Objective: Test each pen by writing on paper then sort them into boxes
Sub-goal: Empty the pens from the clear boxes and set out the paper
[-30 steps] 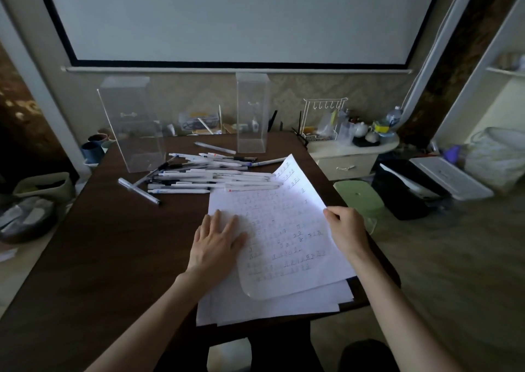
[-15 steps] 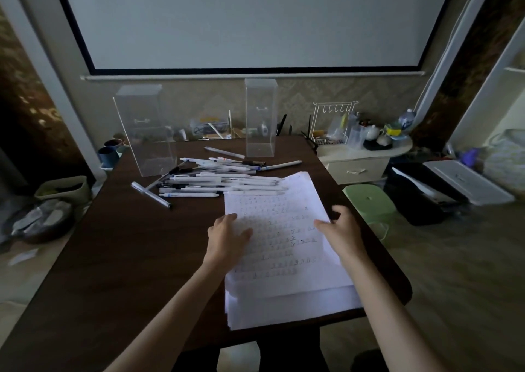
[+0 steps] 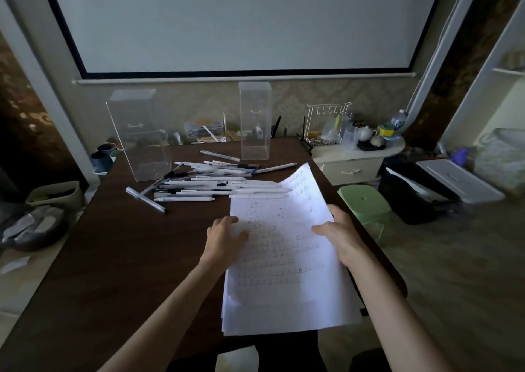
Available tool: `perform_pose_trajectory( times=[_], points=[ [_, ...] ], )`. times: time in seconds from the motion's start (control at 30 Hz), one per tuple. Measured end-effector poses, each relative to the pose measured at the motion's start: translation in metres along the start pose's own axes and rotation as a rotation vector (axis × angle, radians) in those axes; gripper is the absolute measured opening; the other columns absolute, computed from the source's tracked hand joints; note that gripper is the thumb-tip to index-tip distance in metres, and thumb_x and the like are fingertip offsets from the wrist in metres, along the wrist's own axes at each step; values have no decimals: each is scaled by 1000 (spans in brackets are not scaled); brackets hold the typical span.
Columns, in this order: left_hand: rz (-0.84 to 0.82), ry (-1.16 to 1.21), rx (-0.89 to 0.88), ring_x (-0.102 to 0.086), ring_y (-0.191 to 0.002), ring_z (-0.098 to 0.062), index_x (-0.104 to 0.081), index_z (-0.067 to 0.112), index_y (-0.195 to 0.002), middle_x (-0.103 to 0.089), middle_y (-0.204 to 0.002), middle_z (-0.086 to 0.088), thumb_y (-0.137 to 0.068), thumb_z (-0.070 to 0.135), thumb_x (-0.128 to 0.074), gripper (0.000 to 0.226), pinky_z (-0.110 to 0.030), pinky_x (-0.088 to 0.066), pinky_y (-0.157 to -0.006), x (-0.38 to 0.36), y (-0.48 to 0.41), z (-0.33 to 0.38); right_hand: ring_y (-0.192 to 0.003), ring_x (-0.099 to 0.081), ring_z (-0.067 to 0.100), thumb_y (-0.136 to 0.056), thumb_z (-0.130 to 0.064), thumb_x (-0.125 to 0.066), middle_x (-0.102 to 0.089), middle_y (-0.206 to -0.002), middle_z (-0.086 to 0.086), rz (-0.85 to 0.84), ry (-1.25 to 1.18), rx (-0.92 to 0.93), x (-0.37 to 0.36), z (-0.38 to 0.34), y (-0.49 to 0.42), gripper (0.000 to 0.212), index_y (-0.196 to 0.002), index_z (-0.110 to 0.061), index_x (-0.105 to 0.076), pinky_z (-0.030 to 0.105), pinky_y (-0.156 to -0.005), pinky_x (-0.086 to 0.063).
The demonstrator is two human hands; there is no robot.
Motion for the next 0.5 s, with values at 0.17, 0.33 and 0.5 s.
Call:
perform_pose_trajectory(
  times=[0.17,0.33,0.5],
  points=[
    [-69,-9,-48,-44,-118,-25,-51,17,-127,-48,-128,-7,-89,39,-58,44,-43,-41,-98,-1,-5,13,-87,-64,25,-72,2,-57,-69,-93,-2,90,139,201,17,-39,1,43,-105,-25,-61,34,-76,-50],
    [-63,-27,-108,-38,-126,-22,-45,19,-133,-42,-138,-5,-91,41,-55,49,-34,-36,-99,5,-6,26,-88,-59,21,-80,4,-51,-63,-100,-1,225,222,398,32,-79,12,41,-114,-18,-57,28,-66,-43],
    [-75,105,-154,-47,-123,-19,-37,17,-138,-44,-140,-6,-88,47,-55,61,-36,-42,-99,21,-7,42,-96,-62,7,-86,2,-54,-64,-105,-10,300,-26,491,48,-99,22,40,-117,-22,-55,24,-77,-47]
  ],
)
Point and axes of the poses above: each hand's wrist, its own y-axis away from the middle knuckle, its own x-axis out of the back of the hand, z = x × y, the point moved 6 cm from there along -y, towards the middle knuckle
